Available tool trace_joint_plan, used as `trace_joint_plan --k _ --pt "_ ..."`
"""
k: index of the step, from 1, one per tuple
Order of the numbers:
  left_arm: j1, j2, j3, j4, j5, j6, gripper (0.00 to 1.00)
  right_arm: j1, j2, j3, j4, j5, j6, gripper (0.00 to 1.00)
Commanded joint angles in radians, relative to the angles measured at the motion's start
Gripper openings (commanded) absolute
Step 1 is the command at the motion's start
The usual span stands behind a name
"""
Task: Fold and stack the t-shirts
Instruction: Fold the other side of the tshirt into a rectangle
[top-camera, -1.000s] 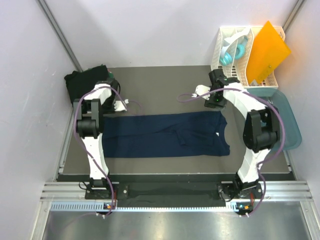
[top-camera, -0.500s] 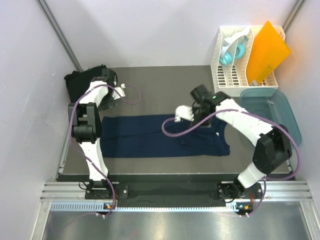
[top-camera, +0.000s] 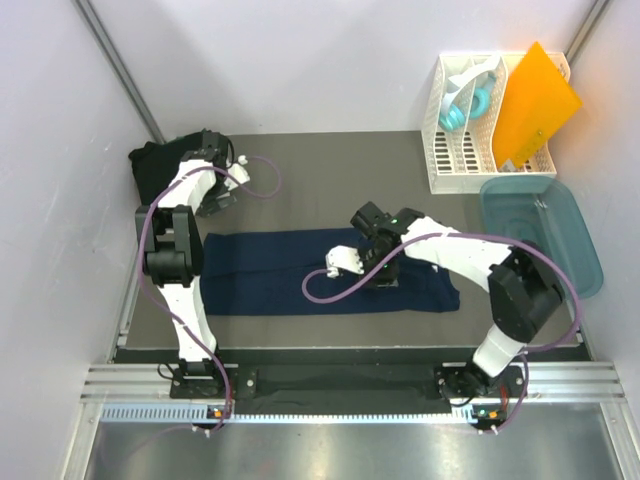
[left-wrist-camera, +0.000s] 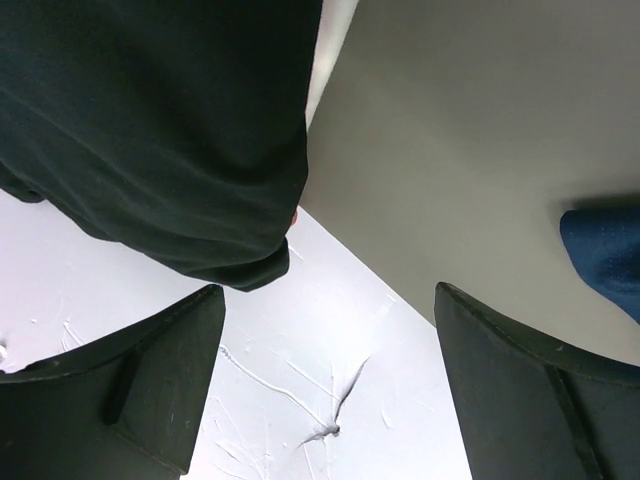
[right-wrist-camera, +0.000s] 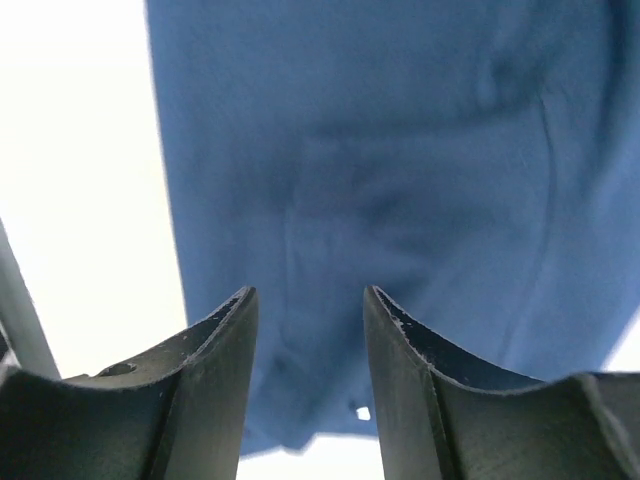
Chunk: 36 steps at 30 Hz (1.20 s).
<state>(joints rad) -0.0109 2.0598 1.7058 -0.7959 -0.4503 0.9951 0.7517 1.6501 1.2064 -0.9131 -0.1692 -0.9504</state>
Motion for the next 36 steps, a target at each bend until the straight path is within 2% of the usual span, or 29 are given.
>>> trace_joint_plan --k 1,8,21,25,31,34,35,36 --pt "0.005 -0.041 0.032 0.046 -0.013 -0.03 0.91 0.05 0.053 0.064 0.048 -0.088 0.05 0.47" --pt "0.005 -0.036 0.029 0.049 -0.01 -0.049 0.91 0.075 0.122 0.079 0.1 -0.079 0.088 0.46" --pt "0.003 -0.069 -0.011 0.07 -0.01 -0.03 0.91 0.074 0.137 0.024 0.168 -0.032 0.096 0.43" --pt "0.005 -0.069 -0.018 0.078 -0.019 -0.016 0.91 0.075 0.132 0.001 0.166 -0.03 0.082 0.37" --pt "0.005 -0.066 -0.014 0.086 -0.022 -0.01 0.92 0.066 0.139 -0.011 0.172 -0.03 0.081 0.35" --pt "0.003 -0.061 -0.012 0.084 -0.024 -0.01 0.92 0.066 0.149 -0.004 0.172 -0.026 0.085 0.17" --pt "0.003 -0.061 -0.012 0.086 -0.024 -0.009 0.93 0.067 0.151 -0.001 0.174 -0.021 0.084 0.03" --pt "0.005 -0.059 -0.012 0.089 -0.025 -0.007 0.93 0.067 0.151 0.008 0.169 -0.021 0.085 0.0"
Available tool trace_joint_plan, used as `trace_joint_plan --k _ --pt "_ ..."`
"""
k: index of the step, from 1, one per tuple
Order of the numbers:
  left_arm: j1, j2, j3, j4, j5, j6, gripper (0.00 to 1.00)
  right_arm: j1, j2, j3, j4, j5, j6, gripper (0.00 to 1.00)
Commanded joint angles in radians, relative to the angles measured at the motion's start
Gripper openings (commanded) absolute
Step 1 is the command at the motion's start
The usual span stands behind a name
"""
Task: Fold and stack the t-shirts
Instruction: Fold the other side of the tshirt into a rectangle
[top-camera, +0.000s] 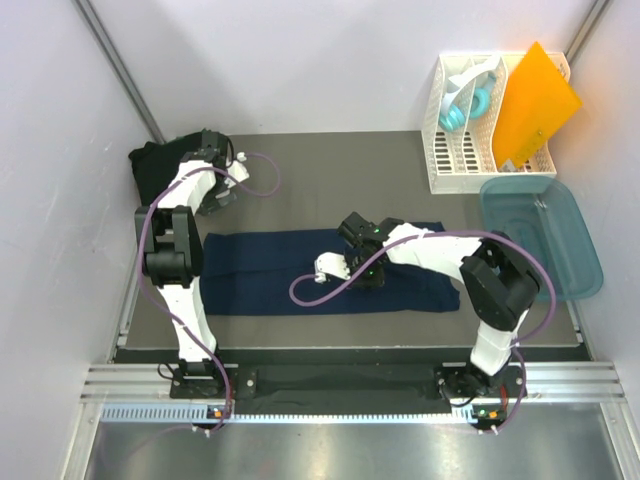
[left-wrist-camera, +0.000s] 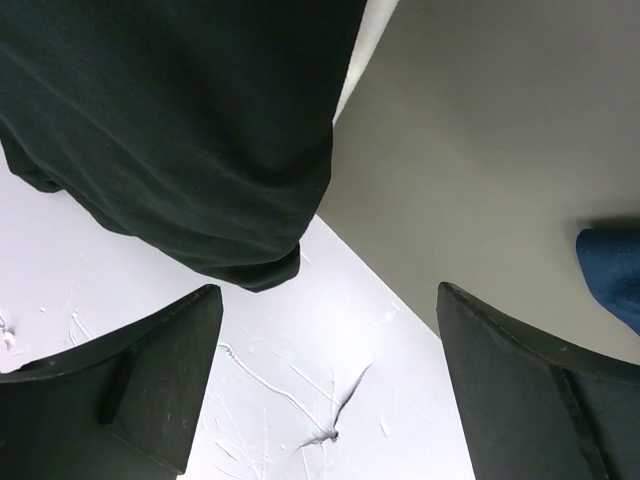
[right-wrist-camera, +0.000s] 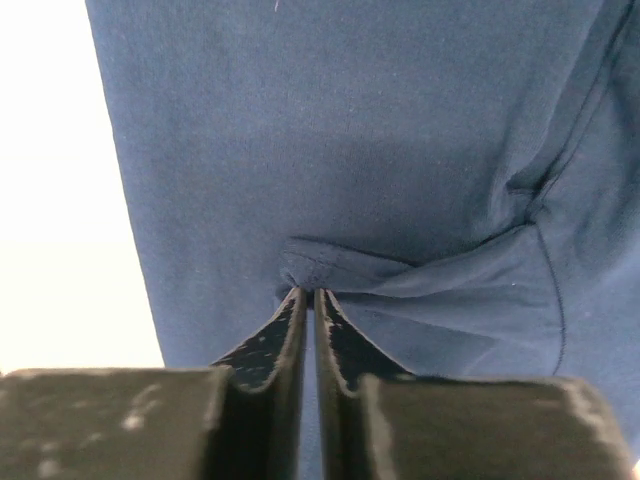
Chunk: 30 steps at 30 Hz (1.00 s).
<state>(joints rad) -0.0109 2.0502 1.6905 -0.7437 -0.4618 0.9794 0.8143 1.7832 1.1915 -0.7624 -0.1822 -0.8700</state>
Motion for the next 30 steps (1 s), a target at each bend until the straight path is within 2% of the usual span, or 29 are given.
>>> trace_joint_plan --k 1,14,21,22,23,25,27,30 --pt "0.003 -0.048 0.005 0.037 -0.015 0.01 0.93 0.003 0.016 0.028 0.015 -0.007 0.005 0.0" --pt "0.003 -0.018 0.034 0.033 -0.008 -0.001 0.93 0.003 -0.018 0.2 -0.17 -0.068 -0.046 0.0" --pt "0.003 -0.01 0.044 0.043 -0.02 0.021 0.94 0.011 0.008 0.198 -0.215 -0.091 -0.07 0.02" --pt "0.005 -0.012 0.044 0.044 -0.024 0.024 0.94 0.011 0.022 0.201 -0.228 -0.097 -0.079 0.09" --pt "0.003 -0.01 0.044 0.046 -0.026 0.025 0.94 0.013 0.027 0.206 -0.248 -0.097 -0.084 0.34" --pt "0.005 -0.009 0.044 0.046 -0.032 0.034 0.94 0.014 0.019 0.201 -0.245 -0.089 -0.087 0.56" --pt "0.005 -0.007 0.043 0.049 -0.037 0.042 0.94 0.013 -0.001 0.186 -0.222 -0.073 -0.096 0.64" --pt "0.003 -0.002 0.047 0.06 -0.043 0.048 0.94 0.003 -0.034 0.191 -0.209 -0.047 -0.092 0.63"
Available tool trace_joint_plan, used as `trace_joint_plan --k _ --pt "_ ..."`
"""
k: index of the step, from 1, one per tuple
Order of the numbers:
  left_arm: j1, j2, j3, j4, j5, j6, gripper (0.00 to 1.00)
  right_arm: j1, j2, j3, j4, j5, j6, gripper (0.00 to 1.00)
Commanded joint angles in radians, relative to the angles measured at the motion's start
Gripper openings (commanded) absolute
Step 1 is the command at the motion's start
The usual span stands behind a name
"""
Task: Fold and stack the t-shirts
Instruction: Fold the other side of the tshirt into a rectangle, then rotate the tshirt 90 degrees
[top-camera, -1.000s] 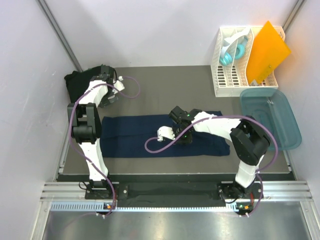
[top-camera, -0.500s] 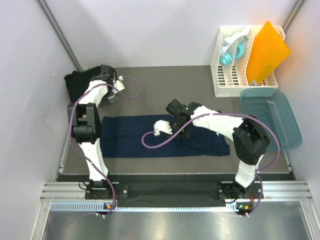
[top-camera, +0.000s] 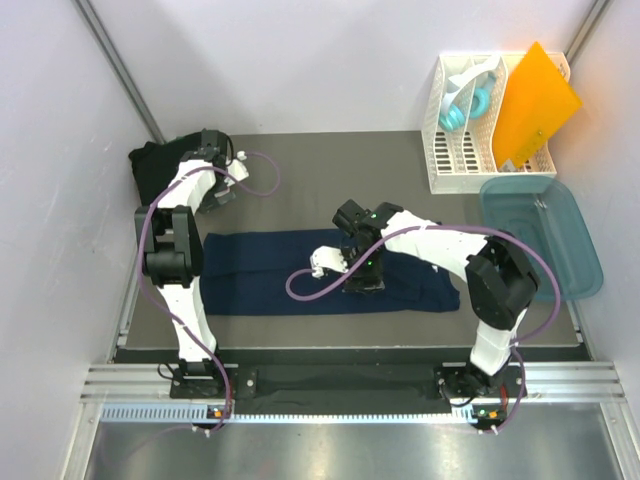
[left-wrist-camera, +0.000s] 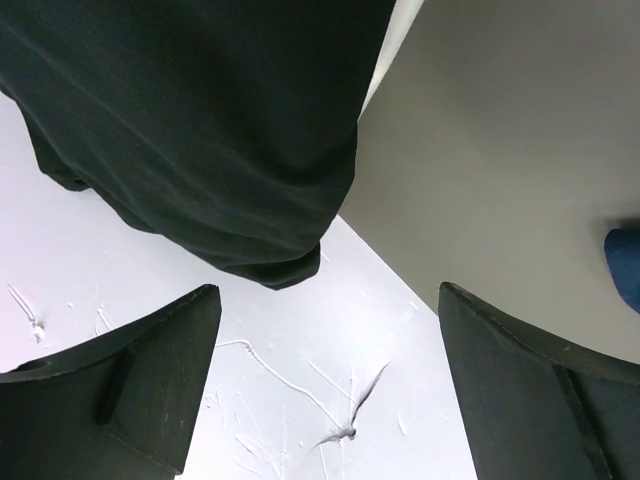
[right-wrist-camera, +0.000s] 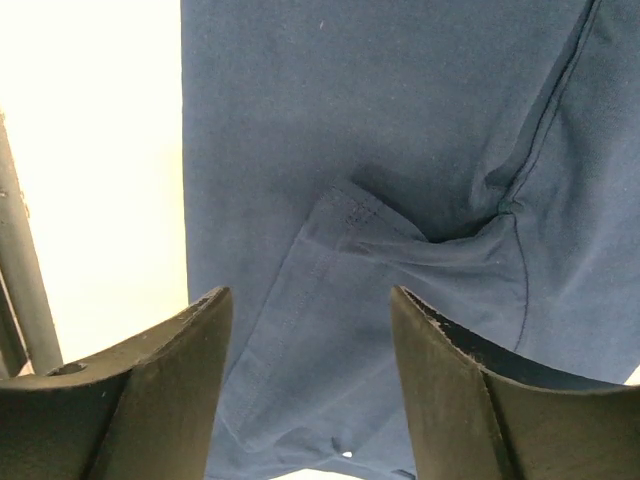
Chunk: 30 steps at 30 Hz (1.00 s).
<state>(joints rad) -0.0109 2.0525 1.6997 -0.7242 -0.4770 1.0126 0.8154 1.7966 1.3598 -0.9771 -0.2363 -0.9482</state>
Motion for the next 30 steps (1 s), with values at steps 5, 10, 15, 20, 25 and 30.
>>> trace_joint_plan --k 5,10,15,20,25,30 --pt "0.003 -0.005 0.048 0.039 -0.028 0.004 0.94 -0.114 -0.086 -0.005 0.109 0.1 0.019 0.37" --pt "0.003 -0.003 0.04 0.032 -0.028 -0.014 0.94 -0.269 -0.025 0.008 0.123 0.131 0.063 0.02" --pt "0.003 0.006 0.049 0.051 -0.04 -0.023 0.95 -0.308 0.018 0.007 0.12 0.129 0.06 0.0" --pt "0.032 0.014 0.044 0.098 -0.071 -0.019 0.95 -0.282 -0.006 0.015 0.078 0.126 0.022 0.45" --pt "0.038 0.026 0.046 0.132 -0.104 -0.026 0.96 -0.289 -0.045 -0.077 0.092 0.16 0.003 0.38" --pt "0.038 0.017 0.04 0.132 -0.101 -0.037 0.96 -0.302 -0.005 -0.143 0.14 0.167 0.02 0.26"
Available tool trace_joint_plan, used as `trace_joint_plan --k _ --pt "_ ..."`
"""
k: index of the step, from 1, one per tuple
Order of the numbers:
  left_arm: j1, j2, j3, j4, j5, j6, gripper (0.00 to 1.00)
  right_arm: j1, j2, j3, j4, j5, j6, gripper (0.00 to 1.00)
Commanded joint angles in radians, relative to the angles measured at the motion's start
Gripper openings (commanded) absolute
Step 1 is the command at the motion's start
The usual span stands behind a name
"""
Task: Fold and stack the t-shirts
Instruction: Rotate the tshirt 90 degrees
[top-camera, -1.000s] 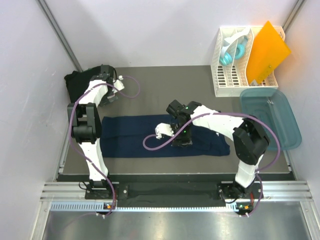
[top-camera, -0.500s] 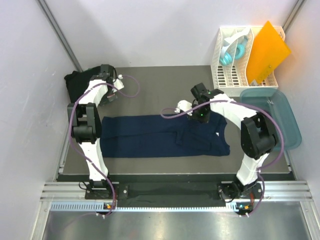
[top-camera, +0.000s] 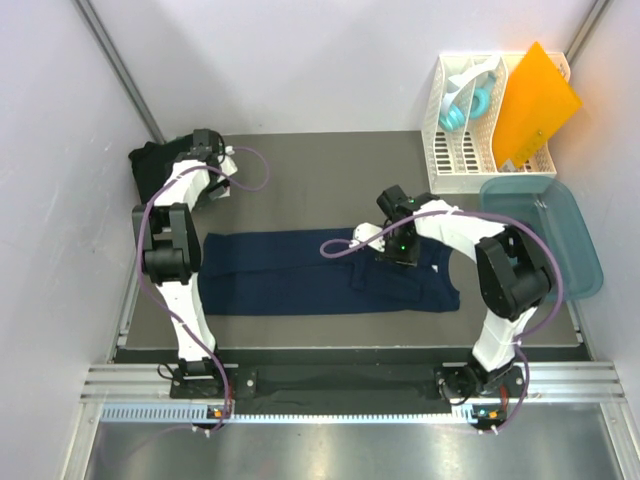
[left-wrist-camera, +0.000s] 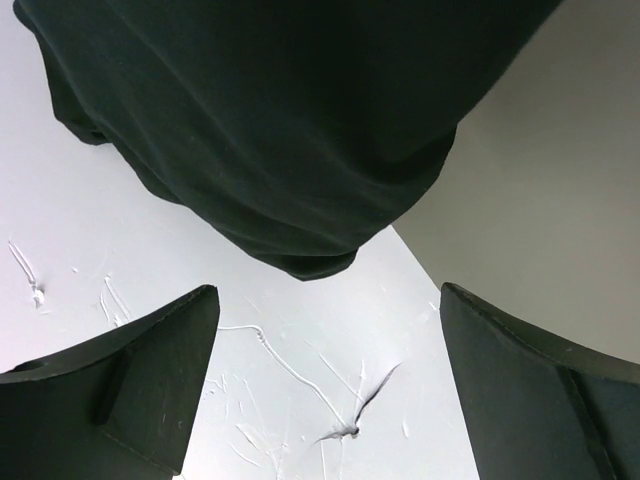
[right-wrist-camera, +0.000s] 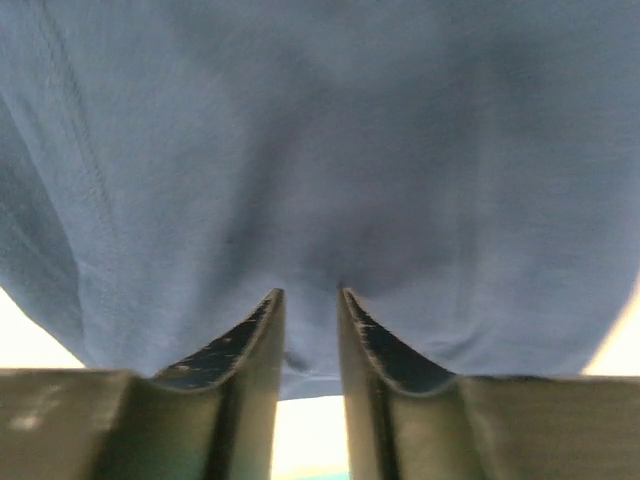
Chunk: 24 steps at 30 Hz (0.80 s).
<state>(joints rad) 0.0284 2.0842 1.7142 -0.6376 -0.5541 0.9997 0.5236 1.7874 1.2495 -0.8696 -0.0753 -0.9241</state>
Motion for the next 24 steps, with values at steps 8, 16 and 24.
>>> trace_joint_plan --k 8,16,24 --pt "0.001 -0.033 0.021 0.052 -0.033 -0.007 0.96 -0.033 0.157 0.04 0.1 0.044 0.044 0.05" --pt "0.008 -0.056 -0.001 0.079 -0.052 0.005 0.96 -0.07 0.377 0.295 0.106 0.111 0.025 0.03" --pt "0.016 -0.052 -0.018 0.108 -0.064 -0.004 0.97 -0.066 0.564 0.6 0.077 0.187 0.018 0.01"
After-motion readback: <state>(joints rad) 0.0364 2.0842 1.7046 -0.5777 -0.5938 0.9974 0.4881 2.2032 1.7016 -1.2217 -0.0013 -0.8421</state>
